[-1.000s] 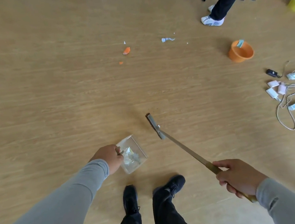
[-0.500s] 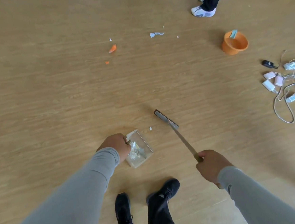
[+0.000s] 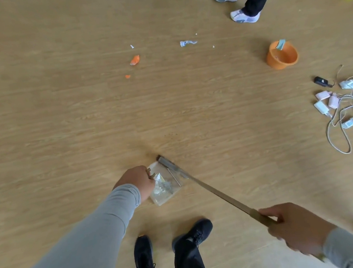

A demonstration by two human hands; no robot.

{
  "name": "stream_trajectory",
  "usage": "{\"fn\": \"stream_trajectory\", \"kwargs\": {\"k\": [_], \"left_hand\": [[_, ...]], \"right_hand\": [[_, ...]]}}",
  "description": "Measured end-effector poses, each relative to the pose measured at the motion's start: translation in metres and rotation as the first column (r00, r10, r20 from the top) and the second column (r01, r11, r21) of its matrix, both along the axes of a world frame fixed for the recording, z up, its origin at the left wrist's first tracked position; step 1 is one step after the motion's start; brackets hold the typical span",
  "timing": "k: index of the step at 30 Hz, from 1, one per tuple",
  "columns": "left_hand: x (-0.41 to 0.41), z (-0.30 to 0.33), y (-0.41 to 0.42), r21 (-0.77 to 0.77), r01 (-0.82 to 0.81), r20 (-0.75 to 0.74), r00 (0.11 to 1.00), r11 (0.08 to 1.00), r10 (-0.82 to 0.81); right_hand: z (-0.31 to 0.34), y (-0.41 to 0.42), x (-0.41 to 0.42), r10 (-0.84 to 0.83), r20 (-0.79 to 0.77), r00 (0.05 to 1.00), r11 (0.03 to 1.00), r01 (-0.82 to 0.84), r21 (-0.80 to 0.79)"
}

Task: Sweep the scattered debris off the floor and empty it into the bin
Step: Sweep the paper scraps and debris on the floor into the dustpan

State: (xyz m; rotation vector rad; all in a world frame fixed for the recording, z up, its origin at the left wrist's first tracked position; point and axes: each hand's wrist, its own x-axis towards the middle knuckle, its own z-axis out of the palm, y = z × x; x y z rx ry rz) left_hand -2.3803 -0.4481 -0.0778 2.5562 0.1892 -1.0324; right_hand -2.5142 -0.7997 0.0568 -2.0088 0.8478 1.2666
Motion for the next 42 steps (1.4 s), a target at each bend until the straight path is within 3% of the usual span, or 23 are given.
{"fn": "stream_trajectory", "kwargs": {"k": [4, 7, 11, 16, 22, 32, 36, 40, 42], "left_hand": [[-0.003, 0.0, 0.002, 0.0, -0.001, 0.002, 1.0, 1.0, 0.001], [-0.005, -0.003, 0.002, -0.003, -0.008, 0.004, 1.0, 1.0, 0.008], [-0.006, -0.003, 0.005, 0.011, 0.016, 0.015, 1.0, 1.0, -0.016], [-0.016, 0.001, 0.007, -0.009, 0.001, 0.014, 1.0, 1.0, 0.0], [-0.053, 0.023, 0.026, -0.054, -0.005, -0.034, 0.999, 0.999, 0.003], [-0.073, 0.108, 0.084, -0.167, -0.16, 0.05, 0.984, 0.973, 0.171], [-0.085, 0.131, 0.105, -0.194, -0.155, 0.114, 0.977, 0.969, 0.179], [-0.096, 0.148, 0.121, -0.219, -0.142, 0.16, 0.971, 0.965, 0.179], [-0.1, 0.152, 0.128, -0.23, -0.152, 0.167, 0.967, 0.961, 0.192]], "right_hand": [[-0.025, 0.018, 0.008, 0.049, 0.071, 0.996, 0.994, -0.042, -0.1], [-0.057, 0.049, 0.017, 0.129, 0.04, 0.991, 0.983, -0.122, -0.137], [-0.061, 0.074, 0.019, 0.191, -0.038, 0.981, 0.979, -0.193, -0.06], [-0.014, 0.039, 0.004, -0.087, -0.085, 0.993, 0.995, 0.09, 0.037], [0.03, 0.039, -0.024, -0.151, -0.008, 0.989, 0.988, 0.151, 0.018], [0.054, 0.066, -0.062, -0.191, 0.163, 0.968, 0.981, 0.192, 0.01], [0.062, 0.072, -0.09, -0.276, 0.251, 0.928, 0.959, 0.281, 0.017], [0.049, 0.093, -0.117, -0.478, 0.165, 0.863, 0.878, 0.466, 0.106], [0.045, 0.102, -0.118, -0.501, 0.134, 0.855, 0.865, 0.491, 0.104]]}}
